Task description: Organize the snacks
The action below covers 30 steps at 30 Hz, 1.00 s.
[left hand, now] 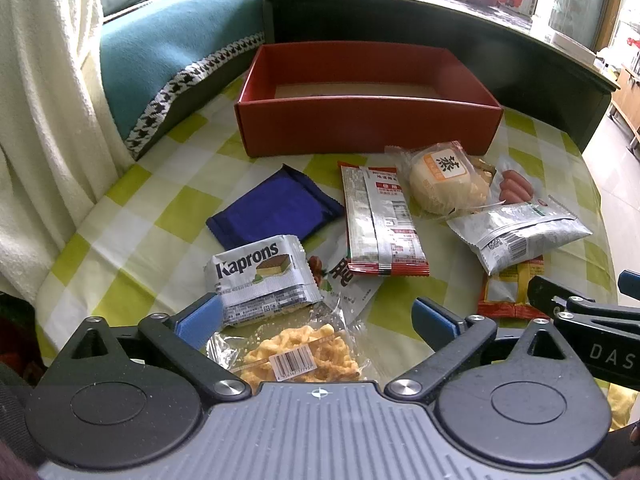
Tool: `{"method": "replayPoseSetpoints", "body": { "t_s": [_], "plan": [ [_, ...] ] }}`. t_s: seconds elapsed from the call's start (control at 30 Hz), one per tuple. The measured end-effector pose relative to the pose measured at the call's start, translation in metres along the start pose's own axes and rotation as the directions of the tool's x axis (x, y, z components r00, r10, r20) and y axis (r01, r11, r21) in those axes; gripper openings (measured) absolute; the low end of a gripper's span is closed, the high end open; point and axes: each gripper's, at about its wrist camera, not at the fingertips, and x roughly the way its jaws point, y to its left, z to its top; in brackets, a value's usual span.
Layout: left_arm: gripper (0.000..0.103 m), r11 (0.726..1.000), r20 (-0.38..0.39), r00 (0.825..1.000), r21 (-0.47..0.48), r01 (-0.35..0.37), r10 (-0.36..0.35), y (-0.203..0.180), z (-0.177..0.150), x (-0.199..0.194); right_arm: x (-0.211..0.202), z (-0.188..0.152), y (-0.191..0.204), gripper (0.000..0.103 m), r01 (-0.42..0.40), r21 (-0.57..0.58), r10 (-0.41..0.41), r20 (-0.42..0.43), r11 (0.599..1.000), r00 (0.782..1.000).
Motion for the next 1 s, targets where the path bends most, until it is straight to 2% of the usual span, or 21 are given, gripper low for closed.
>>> {"method": "replayPoseSetpoints", "body": {
  "t_s": [0.83, 1.0],
  "plan": [
    [0.098, 1.000, -0.029, 1.000, 0.020, 0.010, -0.010, 0.0005, -0.0019, 0.0013, 0.0031, -0.0011, 0.0039, 0.103, -0.011, -0.028, 0.010, -0.039, 1.000, 0.999],
    [0.099, 0.997, -0.061, 0.996, 0.037, 0.074, -0.072, 0.0059, 0.0000, 0.0046, 0.0031, -0.0001, 0.0006, 0.103, -0.021, -0.004, 0.021, -0.042, 1.000, 0.999]
  ]
}}
